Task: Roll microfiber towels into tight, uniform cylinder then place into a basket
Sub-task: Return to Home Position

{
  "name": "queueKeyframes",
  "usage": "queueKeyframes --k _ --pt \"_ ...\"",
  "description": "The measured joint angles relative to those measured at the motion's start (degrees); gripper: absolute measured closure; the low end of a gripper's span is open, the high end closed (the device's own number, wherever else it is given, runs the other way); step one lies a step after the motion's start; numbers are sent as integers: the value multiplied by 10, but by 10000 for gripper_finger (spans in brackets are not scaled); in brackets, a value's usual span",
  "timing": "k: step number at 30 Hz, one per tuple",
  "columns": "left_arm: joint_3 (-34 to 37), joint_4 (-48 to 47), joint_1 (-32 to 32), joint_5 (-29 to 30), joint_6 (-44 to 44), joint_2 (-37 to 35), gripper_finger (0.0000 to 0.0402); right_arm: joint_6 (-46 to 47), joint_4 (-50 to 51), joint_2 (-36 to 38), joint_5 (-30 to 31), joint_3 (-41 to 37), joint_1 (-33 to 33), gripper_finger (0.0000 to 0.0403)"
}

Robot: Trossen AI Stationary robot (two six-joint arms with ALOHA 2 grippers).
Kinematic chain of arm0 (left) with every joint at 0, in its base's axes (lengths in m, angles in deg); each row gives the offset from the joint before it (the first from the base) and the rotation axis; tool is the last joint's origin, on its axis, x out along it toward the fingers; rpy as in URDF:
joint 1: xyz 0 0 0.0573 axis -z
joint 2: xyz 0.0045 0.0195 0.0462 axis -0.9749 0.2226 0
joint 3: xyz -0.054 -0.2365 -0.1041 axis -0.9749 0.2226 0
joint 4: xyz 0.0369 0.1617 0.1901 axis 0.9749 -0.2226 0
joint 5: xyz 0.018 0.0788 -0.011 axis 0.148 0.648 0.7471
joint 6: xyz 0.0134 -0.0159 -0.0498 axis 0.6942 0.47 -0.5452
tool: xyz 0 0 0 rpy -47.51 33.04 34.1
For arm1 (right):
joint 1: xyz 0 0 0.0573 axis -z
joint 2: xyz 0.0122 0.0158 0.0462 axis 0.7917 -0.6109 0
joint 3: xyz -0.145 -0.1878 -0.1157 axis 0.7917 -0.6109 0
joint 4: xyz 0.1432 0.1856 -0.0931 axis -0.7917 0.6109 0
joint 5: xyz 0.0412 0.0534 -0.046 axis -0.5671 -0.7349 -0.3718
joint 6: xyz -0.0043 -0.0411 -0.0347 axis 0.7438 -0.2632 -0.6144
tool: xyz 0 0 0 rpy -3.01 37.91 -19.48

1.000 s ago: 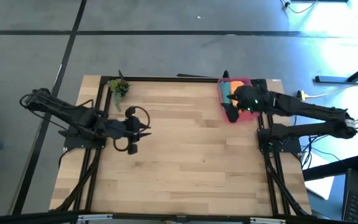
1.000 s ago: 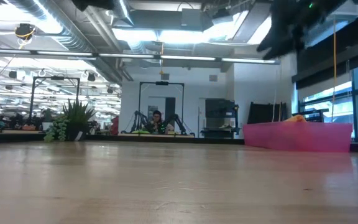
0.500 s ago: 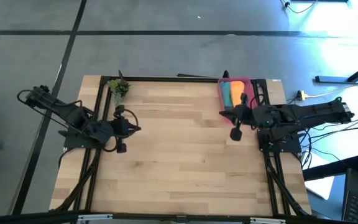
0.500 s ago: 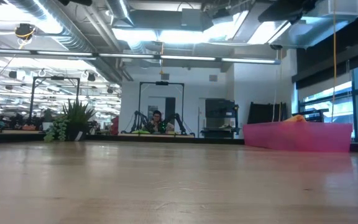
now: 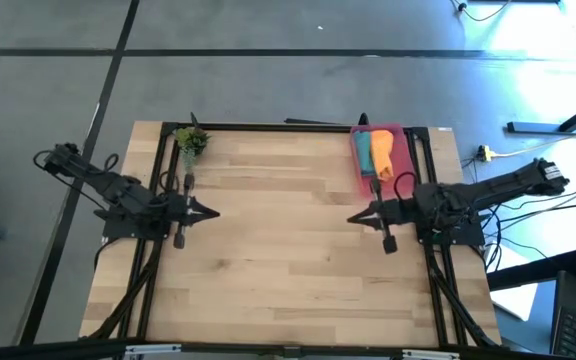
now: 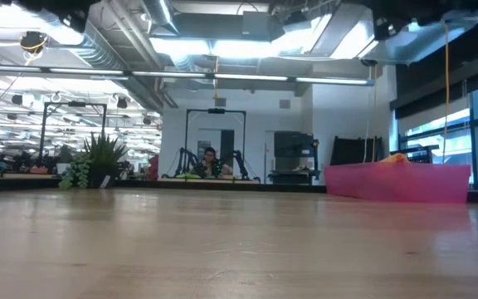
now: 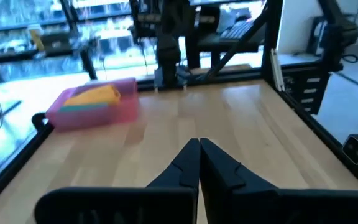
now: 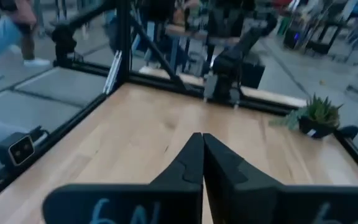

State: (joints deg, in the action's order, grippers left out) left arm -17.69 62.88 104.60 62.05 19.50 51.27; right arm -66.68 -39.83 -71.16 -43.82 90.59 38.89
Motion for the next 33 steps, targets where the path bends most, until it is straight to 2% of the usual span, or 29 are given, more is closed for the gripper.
queueKeyframes --k 5,12,16,24,33 --pt "78 49 -2 -2 18 -67 401 0 -84 44 -3 -79 1 399" --pt "169 111 -2 -2 18 -148 401 71 -96 113 -14 -161 1 396" --pt "214 147 -2 -3 18 -180 401 92 -141 130 -19 -211 1 396" --pt "279 176 -2 -2 18 -216 401 92 -230 135 -31 -287 2 395" --pt "292 191 -2 18 45 -232 399 69 -222 134 -34 -288 2 395"
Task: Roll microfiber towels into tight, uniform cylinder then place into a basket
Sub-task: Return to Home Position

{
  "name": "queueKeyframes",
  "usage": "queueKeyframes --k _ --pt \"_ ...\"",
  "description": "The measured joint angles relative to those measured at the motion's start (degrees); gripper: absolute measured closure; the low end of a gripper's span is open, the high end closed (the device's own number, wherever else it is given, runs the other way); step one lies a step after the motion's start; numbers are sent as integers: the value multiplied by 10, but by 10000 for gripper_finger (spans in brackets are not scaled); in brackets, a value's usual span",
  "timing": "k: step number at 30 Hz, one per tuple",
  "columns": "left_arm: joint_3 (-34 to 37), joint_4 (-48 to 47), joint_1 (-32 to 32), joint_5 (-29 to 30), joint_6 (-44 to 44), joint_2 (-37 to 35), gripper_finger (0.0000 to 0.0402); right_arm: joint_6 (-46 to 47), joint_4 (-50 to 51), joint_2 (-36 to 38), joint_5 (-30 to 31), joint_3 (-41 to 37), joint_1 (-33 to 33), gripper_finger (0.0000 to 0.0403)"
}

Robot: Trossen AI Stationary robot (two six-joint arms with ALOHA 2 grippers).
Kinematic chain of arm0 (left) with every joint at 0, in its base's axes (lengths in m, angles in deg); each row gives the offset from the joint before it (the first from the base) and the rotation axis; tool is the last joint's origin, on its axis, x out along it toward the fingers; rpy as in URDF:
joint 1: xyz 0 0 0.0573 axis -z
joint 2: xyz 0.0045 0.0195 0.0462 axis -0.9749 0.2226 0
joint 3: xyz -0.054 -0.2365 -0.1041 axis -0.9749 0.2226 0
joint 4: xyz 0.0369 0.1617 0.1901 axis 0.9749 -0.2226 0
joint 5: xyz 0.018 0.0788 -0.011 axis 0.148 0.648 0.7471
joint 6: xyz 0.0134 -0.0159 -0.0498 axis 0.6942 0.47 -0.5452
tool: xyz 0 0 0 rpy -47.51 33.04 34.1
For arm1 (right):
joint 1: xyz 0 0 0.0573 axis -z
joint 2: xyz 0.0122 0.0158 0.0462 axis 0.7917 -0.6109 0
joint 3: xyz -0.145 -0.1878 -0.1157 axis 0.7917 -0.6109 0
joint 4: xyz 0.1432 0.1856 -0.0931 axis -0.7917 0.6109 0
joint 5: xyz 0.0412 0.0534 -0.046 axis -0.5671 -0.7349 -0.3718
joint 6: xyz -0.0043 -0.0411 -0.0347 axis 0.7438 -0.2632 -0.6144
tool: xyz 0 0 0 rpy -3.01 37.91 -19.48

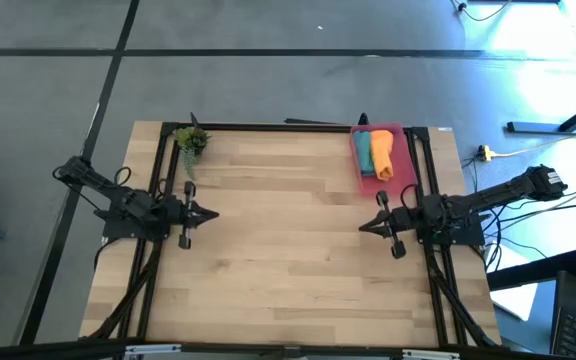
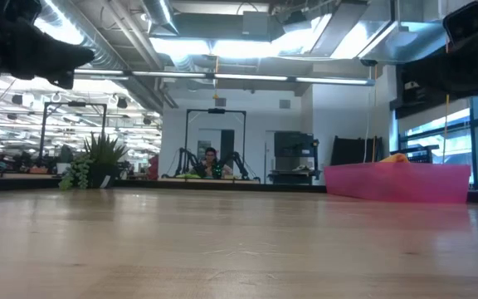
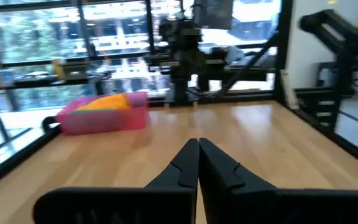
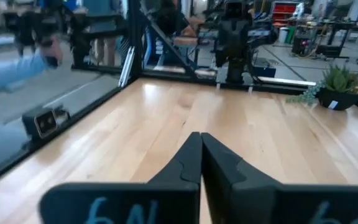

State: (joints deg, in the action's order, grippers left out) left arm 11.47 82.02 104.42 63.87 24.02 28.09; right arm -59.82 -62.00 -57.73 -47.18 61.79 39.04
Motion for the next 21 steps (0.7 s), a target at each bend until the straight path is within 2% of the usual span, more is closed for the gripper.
queueKeyframes --k 6,21 --pt "0 0 0 73 7 0 398 -57 22 -1 4 0 0 395" --pt "0 0 0 78 7 0 388 -54 52 -2 5 0 0 395"
